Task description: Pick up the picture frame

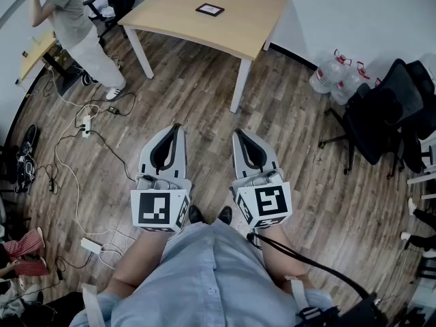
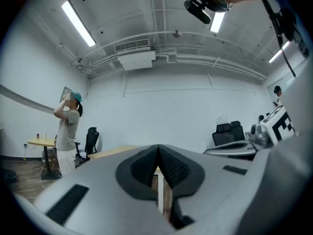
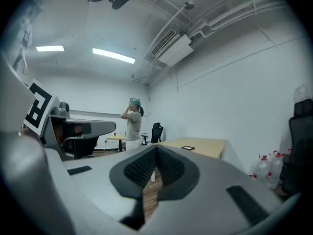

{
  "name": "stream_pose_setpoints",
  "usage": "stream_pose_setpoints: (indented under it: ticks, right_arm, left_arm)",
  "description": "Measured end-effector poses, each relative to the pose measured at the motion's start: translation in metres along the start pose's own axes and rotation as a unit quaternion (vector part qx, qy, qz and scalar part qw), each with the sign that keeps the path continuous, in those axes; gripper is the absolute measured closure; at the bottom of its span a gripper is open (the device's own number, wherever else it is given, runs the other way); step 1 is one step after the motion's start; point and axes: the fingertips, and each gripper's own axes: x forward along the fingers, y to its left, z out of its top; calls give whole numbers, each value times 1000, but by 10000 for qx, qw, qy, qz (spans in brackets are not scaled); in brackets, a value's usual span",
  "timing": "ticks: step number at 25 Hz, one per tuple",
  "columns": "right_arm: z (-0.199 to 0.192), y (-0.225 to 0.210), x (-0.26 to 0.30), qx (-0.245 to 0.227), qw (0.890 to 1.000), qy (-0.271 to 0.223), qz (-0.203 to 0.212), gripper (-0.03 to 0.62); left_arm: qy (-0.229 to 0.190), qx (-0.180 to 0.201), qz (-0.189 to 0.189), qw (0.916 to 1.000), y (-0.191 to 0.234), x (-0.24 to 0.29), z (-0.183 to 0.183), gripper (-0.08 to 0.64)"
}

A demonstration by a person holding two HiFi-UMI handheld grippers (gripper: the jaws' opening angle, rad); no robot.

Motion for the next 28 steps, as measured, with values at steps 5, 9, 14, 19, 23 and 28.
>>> stream_pose_setpoints:
  ticks: [5,9,14,19,23,28]
  right_arm:
    - [-5,-7,-5,-40,10000,-7,4,592]
    - [-7,-18,-8,-30,10000,-7,-9,592]
    - [-14,-25,-9,244,9992,15,301,591]
    - [-27,-38,-6,276,9982,190,504,588]
    - [-40,-47,6,355,9981,276,431,588]
    - [-45,-50,48,341,9979,371,414,588]
  left_arm:
    - [-38,38,-3,10000,-9,3,-3,558]
    - [-16,67,-31,10000,-19,9,-4,558]
    - [43,101,6,9999,-30,16,-9,558]
    - [195,64,38,9998,-43,22,-26,558]
    - [406,6,83,9991,-37,28,-42,558]
    - [390,-102,128,9991,-6,60,-49,558]
